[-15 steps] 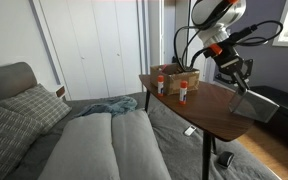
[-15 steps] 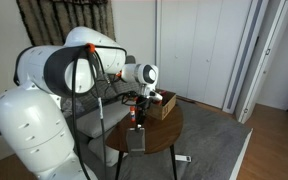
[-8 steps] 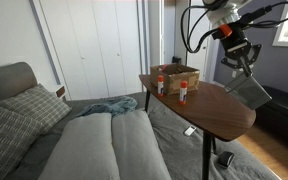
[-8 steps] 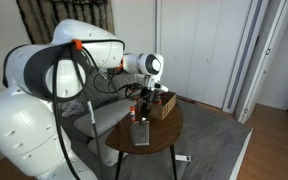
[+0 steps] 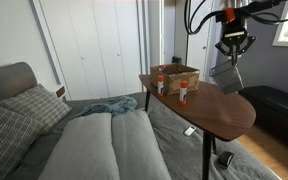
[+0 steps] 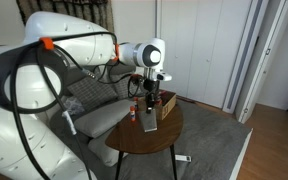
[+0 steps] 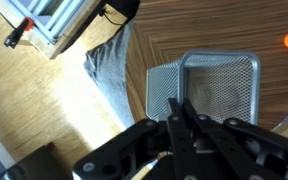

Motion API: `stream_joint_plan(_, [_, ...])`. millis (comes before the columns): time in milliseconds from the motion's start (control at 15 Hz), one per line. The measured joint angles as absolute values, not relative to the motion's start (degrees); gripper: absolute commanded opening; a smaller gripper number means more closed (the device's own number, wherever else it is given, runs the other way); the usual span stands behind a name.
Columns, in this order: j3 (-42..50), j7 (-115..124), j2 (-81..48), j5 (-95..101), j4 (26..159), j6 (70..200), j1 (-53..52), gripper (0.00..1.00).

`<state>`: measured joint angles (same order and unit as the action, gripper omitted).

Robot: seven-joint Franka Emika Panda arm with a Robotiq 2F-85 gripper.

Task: Remove the paper glue stick from the desktop pen and pencil basket facing up bottom, flip the desktop pen and pencil basket to make it stand upright and move the paper glue stick inside the desktop pen and pencil basket

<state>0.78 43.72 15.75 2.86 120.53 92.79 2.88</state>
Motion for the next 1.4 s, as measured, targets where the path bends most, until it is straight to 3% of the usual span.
stream_joint_plan(467, [3.17,38.59,16.39,-4.3,128.91,106.83,4.58,0.02])
stream_joint_plan(533, [3.62,37.57,16.41,-5.72,129.82,107.74,4.81,0.31])
stream_joint_plan(667, [4.11,36.73,16.62,-6.74,130.83,108.52,5.56,0.39])
stream_joint_plan(1267, [0.63,35.56,21.85,-6.57,131.31,110.53,5.68,1.0])
stream_joint_plan(1400, [-1.6,35.52,22.88,-6.56,130.87,110.46,4.94,1.0])
